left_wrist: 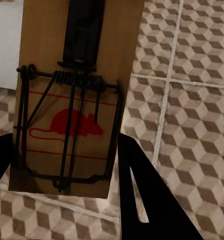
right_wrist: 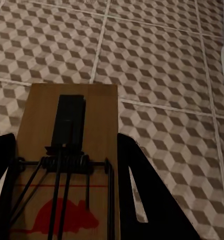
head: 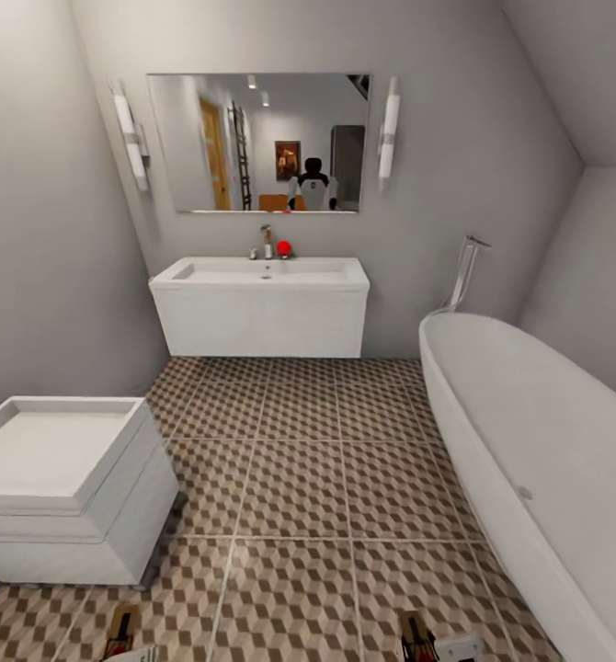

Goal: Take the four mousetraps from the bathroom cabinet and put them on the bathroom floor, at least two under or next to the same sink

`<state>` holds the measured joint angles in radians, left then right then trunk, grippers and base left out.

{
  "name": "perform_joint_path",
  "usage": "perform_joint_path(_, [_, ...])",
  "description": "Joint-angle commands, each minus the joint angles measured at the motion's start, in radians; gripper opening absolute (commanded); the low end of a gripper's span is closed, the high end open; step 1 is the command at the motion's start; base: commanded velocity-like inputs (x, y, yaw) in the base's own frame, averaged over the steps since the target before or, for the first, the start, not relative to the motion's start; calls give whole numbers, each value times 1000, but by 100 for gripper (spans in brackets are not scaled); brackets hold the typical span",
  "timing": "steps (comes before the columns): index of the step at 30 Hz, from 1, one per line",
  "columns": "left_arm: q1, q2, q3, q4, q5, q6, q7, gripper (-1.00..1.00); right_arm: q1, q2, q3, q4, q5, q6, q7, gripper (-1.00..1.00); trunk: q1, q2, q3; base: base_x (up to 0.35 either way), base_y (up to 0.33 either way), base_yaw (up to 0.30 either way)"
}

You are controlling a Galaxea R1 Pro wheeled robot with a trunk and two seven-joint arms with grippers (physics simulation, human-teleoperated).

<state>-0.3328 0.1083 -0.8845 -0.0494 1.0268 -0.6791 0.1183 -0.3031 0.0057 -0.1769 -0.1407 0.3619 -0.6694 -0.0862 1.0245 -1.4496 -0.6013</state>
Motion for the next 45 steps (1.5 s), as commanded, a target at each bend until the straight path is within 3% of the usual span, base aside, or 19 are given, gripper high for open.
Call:
perform_joint_path(1, [0,1,-9,-2,-4,0,15,-100,-1,0,-4,1,8,-3,-4,-100,0,0,-1,298,-95,6])
perform_joint_path(45, [0,1,-10,-2,-4,0,15,-100,-1,0,-4,1,10,-2,-3,-100,0,0,-1,312,-32,28])
